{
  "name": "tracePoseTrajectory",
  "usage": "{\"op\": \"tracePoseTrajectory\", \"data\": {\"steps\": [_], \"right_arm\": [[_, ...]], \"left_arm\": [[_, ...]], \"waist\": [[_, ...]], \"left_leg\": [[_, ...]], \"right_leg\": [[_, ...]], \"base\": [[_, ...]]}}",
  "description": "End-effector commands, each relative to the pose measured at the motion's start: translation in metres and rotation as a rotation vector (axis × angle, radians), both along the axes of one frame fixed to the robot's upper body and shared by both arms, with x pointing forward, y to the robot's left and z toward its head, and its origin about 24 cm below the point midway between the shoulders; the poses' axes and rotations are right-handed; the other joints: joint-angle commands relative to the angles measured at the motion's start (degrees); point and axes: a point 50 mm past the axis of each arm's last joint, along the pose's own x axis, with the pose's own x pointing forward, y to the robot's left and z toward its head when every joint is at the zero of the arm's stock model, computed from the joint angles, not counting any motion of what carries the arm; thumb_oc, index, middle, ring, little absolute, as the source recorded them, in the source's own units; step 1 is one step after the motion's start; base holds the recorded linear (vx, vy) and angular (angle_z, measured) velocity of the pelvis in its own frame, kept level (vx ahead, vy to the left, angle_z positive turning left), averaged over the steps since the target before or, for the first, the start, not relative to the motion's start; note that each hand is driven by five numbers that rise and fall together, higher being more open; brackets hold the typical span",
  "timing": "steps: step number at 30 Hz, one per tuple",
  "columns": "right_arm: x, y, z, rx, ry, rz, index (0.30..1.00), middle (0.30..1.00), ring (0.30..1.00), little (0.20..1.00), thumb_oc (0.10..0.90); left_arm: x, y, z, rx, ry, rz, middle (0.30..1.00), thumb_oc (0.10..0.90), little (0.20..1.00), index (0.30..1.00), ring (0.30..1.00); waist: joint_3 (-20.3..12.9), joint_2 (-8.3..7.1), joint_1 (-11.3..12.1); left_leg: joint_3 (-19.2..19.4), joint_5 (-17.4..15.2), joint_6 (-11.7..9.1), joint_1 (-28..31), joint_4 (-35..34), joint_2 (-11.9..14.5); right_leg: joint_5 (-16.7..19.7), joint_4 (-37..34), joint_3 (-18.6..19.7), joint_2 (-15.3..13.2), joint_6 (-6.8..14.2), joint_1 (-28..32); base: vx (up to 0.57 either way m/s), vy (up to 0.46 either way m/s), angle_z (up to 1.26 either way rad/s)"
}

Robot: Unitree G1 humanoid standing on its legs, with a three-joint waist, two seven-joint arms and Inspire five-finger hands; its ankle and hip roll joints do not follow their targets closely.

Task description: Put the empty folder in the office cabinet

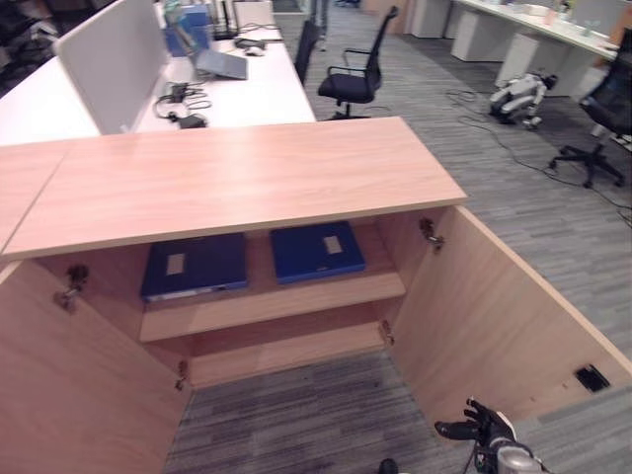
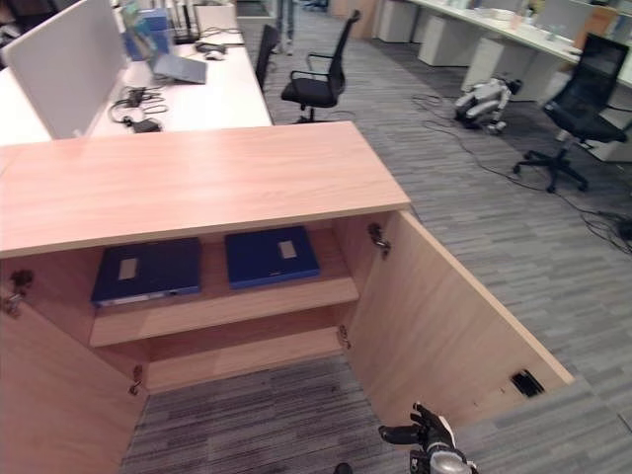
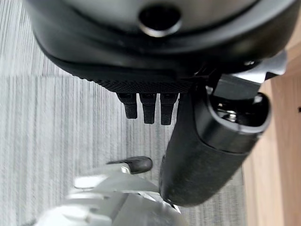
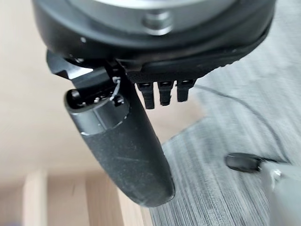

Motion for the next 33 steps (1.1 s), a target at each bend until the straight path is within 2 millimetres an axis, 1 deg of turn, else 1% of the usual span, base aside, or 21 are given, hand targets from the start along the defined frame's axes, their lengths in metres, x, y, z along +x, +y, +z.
{"op": "tracePoseTrajectory", "data": {"steps": [1, 4, 8, 10, 12, 13, 14, 16, 17, 19, 21, 22, 23, 24, 25, 26, 27, 28, 30, 33], "right_arm": [[0.028, -0.008, 0.016, -0.014, -0.146, -0.056, 0.9, 0.9, 0.9, 0.9, 0.8], [0.022, -0.018, 0.018, -0.027, -0.162, -0.133, 0.9, 0.9, 0.9, 0.9, 0.8], [0.015, -0.038, 0.024, -0.067, -0.182, -0.214, 0.9, 0.9, 0.9, 0.9, 0.8], [0.01, -0.054, 0.029, -0.1, -0.189, -0.287, 0.9, 0.9, 0.9, 0.9, 0.8], [0.004, -0.07, 0.034, -0.132, -0.192, -0.356, 0.9, 0.9, 0.9, 0.9, 0.8], [-0.008, -0.086, 0.035, -0.158, -0.155, -0.42, 0.9, 0.9, 0.9, 0.9, 0.8], [-0.007, -0.086, 0.035, -0.158, -0.156, -0.42, 0.9, 0.9, 0.9, 0.9, 0.8], [-0.015, -0.103, 0.041, -0.196, -0.136, -0.473, 0.9, 0.9, 0.9, 0.9, 0.8], [-0.014, -0.114, 0.048, -0.223, -0.159, -0.504, 0.9, 0.9, 0.9, 0.9, 0.8], [-0.005, -0.126, 0.065, -0.265, -0.247, -0.544, 0.9, 0.9, 0.9, 0.9, 0.8], [0.01, -0.133, 0.085, -0.305, -0.379, -0.564, 0.9, 0.9, 0.9, 0.9, 0.8], [0.024, -0.137, 0.105, -0.353, -0.481, -0.541, 0.9, 0.9, 0.9, 0.9, 0.8], [0.024, -0.137, 0.105, -0.353, -0.481, -0.541, 0.9, 0.9, 0.9, 0.9, 0.8], [0.032, -0.137, 0.113, -0.366, -0.526, -0.522, 0.9, 0.9, 0.9, 0.9, 0.8], [0.039, -0.135, 0.119, -0.373, -0.561, -0.501, 0.9, 0.9, 0.9, 0.9, 0.8], [0.039, -0.135, 0.119, -0.373, -0.562, -0.501, 0.9, 0.9, 0.9, 0.9, 0.8], [0.068, -0.116, 0.142, -0.364, -0.719, -0.376, 0.9, 0.9, 0.9, 0.9, 0.8], [0.069, -0.115, 0.142, -0.363, -0.72, -0.376, 0.9, 0.9, 0.9, 0.9, 0.8], [0.085, -0.101, 0.157, -0.334, -0.82, -0.286, 0.9, 0.9, 0.9, 0.9, 0.8], [0.109, -0.071, 0.177, -0.272, -0.944, -0.117, 0.9, 0.9, 0.9, 0.9, 0.8]], "left_arm": [[0.01, -0.019, -0.004, -0.039, -0.024, -0.017, 0.9, 0.8, 0.9, 0.9, 0.9], [0.015, -0.025, -0.004, -0.054, -0.048, -0.035, 0.9, 0.8, 0.9, 0.9, 0.9], [0.023, -0.028, -0.002, -0.064, -0.086, -0.054, 0.9, 0.8, 0.9, 0.9, 0.9], [0.031, -0.03, -0.002, -0.069, -0.1, -0.061, 0.9, 0.8, 0.9, 0.9, 0.9], [0.033, -0.031, -0.001, -0.072, -0.104, -0.066, 0.9, 0.8, 0.9, 0.9, 0.9], [0.033, -0.033, -0.002, -0.077, -0.096, -0.08, 0.9, 0.8, 0.9, 0.9, 0.9], [0.033, -0.032, -0.002, -0.077, -0.096, -0.08, 0.9, 0.8, 0.9, 0.9, 0.9], [0.031, -0.031, -0.002, -0.074, -0.082, -0.085, 0.9, 0.8, 0.9, 0.9, 0.9], [0.029, -0.031, -0.003, -0.071, -0.072, -0.083, 0.9, 0.8, 0.9, 0.9, 0.9], [0.026, -0.031, -0.003, -0.071, -0.06, -0.082, 0.9, 0.8, 0.9, 0.9, 0.9], [0.025, -0.032, -0.003, -0.076, -0.061, -0.086, 0.9, 0.8, 0.9, 0.9, 0.9], [0.026, -0.033, -0.003, -0.081, -0.072, -0.089, 0.9, 0.8, 0.9, 0.9, 0.9], [0.027, -0.033, -0.003, -0.081, -0.073, -0.089, 0.9, 0.8, 0.9, 0.9, 0.9], [0.028, -0.034, -0.002, -0.082, -0.082, -0.094, 0.9, 0.8, 0.9, 0.9, 0.9], [0.026, -0.033, -0.003, -0.08, -0.062, -0.102, 0.9, 0.8, 0.9, 0.9, 0.9], [0.026, -0.033, -0.003, -0.079, -0.063, -0.101, 0.9, 0.8, 0.9, 0.9, 0.9], [0.021, -0.027, -0.005, -0.044, -0.014, -0.08, 0.9, 0.8, 0.9, 0.9, 0.9], [0.021, -0.027, -0.004, -0.043, -0.015, -0.08, 0.9, 0.8, 0.9, 0.9, 0.9], [0.024, -0.025, -0.004, -0.029, -0.019, -0.083, 0.9, 0.8, 0.9, 0.9, 0.9], [0.027, -0.025, -0.004, -0.024, -0.022, -0.086, 0.9, 0.8, 0.9, 0.9, 0.9]], "waist": [[-1.17, 0.91, -0.88], [-1.58, 1.08, -2.01], [-2.03, 1.3, -3.46], [-2.36, 1.44, -4.33], [-2.64, 1.59, -4.85], [-2.71, 1.79, -5.2], [-2.81, 1.74, -5.15], [-2.87, 1.85, -5.3], [-3.01, 1.87, -5.38], [-2.89, 2.04, -5.62], [-2.76, 2.28, -5.74], [-2.62, 2.65, -5.7], [-2.67, 2.56, -5.65], [-2.62, 2.64, -5.58], [-2.58, 2.72, -5.58], [-2.6, 2.62, -5.56], [-2.72, 2.45, -5.46], [-2.75, 2.35, -5.47], [-2.78, 2.33, -5.2], [-2.88, 2.19, -4.64]], "left_leg": [[-3.75, -1.81, 1.67, -1.52, -1.53, -2.46], [-2.66, -1.74, 1.38, -1.86, -1.53, -1.95], [-1.95, -1.86, 1.06, -1.98, -1.53, -1.41], [-2.03, -2.03, 0.97, -1.88, -1.53, -1.31], [-2.01, -1.88, 0.88, -1.97, -1.53, -1.28], [-2.09, -2.13, 0.84, -1.63, -1.53, -1.2], [-2.0, -1.92, 0.8, -1.85, -1.53, -1.21], [-2.1, -2.26, 0.76, -1.56, -1.53, -1.1], [-1.92, -2.16, 0.7, -1.73, -1.53, -1.05], [-1.69, -2.26, 0.73, -1.67, -1.53, -0.96], [-1.51, -2.4, 0.84, -1.56, -1.53, -0.93], [-1.68, -2.76, 0.97, -1.25, -1.53, -1.0], [-1.58, -2.48, 0.92, -1.44, -1.53, -1.02], [-1.63, -2.49, 0.95, -1.4, -1.53, -1.08], [-1.79, -2.77, 0.98, -1.17, -1.53, -1.07], [-1.7, -2.49, 0.93, -1.38, -1.53, -1.09], [-2.16, -2.81, 0.74, -0.9, -1.53, -1.11], [-2.09, -2.54, 0.7, -1.1, -1.53, -1.13], [-2.43, -2.75, 0.63, -0.77, -1.53, -1.1], [-2.67, -2.49, 0.38, -0.72, -1.53, -1.07]], "right_leg": [[-0.96, 1.47, 1.9, 3.53, 1.24, -1.2], [-1.35, 0.02, 3.07, 4.33, 1.01, -0.59], [-1.85, -0.95, 3.84, 5.01, 0.91, -0.06], [-2.12, -1.16, 3.98, 5.14, 0.82, 0.25], [-2.27, -1.19, 4.14, 5.25, 0.68, 0.24], [-2.67, -1.07, 4.09, 5.34, 0.64, 0.65], [-2.5, -1.1, 4.16, 5.33, 0.57, 0.42], [-2.81, -1.16, 4.06, 5.39, 0.55, 0.76], [-2.68, -1.42, 4.32, 5.47, 0.45, 0.62], [-2.7, -1.54, 4.65, 5.65, 0.47, 0.6], [-2.81, -1.62, 4.98, 5.78, 0.51, 0.63], [-3.17, -1.7, 4.98, 5.78, 0.62, 0.99], [-2.95, -1.72, 5.04, 5.76, 0.53, 0.78], [-3.02, -1.8, 5.05, 5.76, 0.51, 0.9], [-3.31, -1.86, 5.01, 5.81, 0.53, 1.23], [-3.09, -1.88, 5.05, 5.79, 0.44, 1.01], [-3.53, -2.17, 5.0, 5.86, 0.27, 1.82], [-3.32, -2.19, 5.03, 5.84, 0.18, 1.61], [-3.6, -2.32, 4.89, 5.86, 0.07, 2.14], [-3.64, -2.56, 4.6, 5.94, -0.15, 2.52]], "base": [[0.0, -0.043, -0.14], [-0.01, -0.04, -0.27], [-0.01, -0.033, -0.2], [0.02, -0.019, -0.09], [0.0, -0.021, -0.04], [-0.01, -0.022, -0.03], [0.0, 0.0, 0.0], [0.0, 0.0, 0.0], [0.0, 0.0, 0.0], [0.0, -0.004, -0.07], [0.01, 0.007, -0.19], [0.01, 0.012, -0.18], [0.01, 0.012, -0.09], [0.0, 0.0, -0.04], [0.0, 0.0, 0.0], [0.03, -0.01, 0.0], [0.0, 0.0, 0.0], [0.0, 0.0, 0.0], [0.0, 0.0, 0.0], [0.01, -0.009, 0.04]]}}
